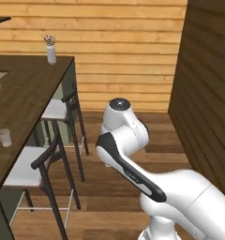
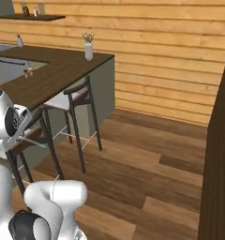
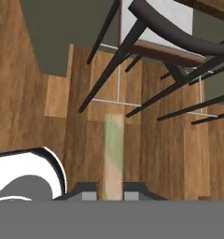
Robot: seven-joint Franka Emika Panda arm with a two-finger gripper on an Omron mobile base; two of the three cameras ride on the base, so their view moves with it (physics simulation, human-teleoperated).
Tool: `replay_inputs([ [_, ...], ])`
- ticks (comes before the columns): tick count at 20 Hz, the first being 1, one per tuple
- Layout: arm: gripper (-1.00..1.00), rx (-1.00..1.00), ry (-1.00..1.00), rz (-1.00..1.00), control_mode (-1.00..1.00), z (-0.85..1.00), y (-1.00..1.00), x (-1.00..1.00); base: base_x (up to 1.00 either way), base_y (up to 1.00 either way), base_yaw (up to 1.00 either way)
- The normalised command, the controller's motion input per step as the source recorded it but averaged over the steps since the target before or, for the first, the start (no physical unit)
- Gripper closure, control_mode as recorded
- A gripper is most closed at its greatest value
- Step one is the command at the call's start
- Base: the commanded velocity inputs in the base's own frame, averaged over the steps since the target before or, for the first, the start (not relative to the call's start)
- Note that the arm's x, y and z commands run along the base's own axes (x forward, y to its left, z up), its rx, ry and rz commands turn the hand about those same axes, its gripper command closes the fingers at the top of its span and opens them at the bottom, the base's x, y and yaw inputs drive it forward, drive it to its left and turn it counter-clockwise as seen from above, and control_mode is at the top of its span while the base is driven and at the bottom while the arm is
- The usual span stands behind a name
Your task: Take a straw from the drawer in front and place it inside the glass cup on the dining counter.
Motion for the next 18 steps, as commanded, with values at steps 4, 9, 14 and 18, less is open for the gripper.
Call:
replay_inputs([
  [4, 1.0, 0.0, 0.0, 0.0, 1.0, 0.0, 0.0, 0.0, 0.81, -0.23, 0.47],
  [9, 1.0, 0.0, 0.0, 0.0, 1.0, 0.0, 0.0, 0.0, 0.51, -0.31, 0.49],
  [14, 1.0, 0.0, 0.0, 0.0, 1.0, 0.0, 0.0, 0.0, 0.42, -0.16, 0.54],
  [18, 1.0, 0.0, 0.0, 0.0, 1.0, 0.0, 0.0, 0.0, 0.56, -0.25, 0.53],
])
